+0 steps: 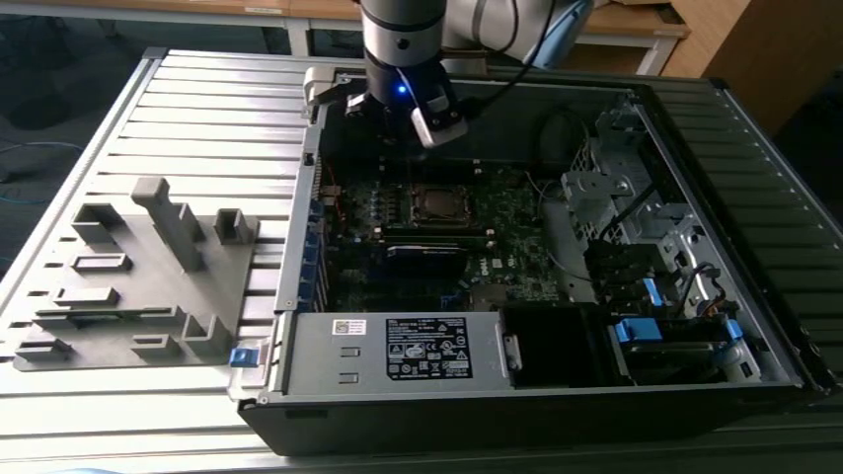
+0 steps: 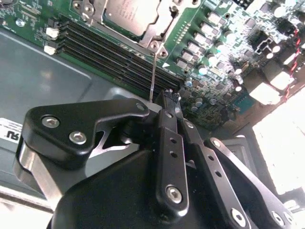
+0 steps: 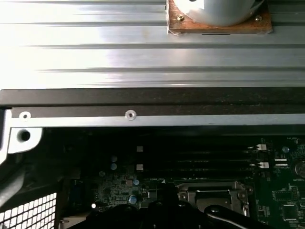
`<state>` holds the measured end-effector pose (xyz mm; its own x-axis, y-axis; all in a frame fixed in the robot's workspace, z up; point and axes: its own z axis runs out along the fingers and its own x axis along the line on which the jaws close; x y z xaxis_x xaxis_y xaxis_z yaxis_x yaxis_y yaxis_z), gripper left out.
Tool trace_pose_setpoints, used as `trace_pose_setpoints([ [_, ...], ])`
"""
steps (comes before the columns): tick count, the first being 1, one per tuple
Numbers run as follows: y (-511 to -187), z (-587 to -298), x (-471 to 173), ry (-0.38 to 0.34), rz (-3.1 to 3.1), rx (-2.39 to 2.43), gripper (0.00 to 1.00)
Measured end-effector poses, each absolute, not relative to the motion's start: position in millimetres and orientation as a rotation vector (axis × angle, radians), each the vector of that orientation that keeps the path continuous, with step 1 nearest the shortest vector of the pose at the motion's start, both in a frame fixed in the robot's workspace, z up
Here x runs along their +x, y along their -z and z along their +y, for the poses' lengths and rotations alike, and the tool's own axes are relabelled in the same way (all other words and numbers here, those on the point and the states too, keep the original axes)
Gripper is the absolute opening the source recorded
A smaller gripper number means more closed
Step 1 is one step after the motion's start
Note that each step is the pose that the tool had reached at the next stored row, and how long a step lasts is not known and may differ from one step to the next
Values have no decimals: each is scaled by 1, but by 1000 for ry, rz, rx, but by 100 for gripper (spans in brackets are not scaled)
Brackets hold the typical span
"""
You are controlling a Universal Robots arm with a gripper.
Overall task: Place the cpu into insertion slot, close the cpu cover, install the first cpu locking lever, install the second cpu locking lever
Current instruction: 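Install the first cpu locking lever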
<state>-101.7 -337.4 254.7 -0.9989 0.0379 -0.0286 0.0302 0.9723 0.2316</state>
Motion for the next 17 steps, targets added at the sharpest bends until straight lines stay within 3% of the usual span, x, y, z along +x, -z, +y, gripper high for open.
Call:
trace_pose_setpoints([
  [17,-254,-337,-90,-360,3088,53,11],
])
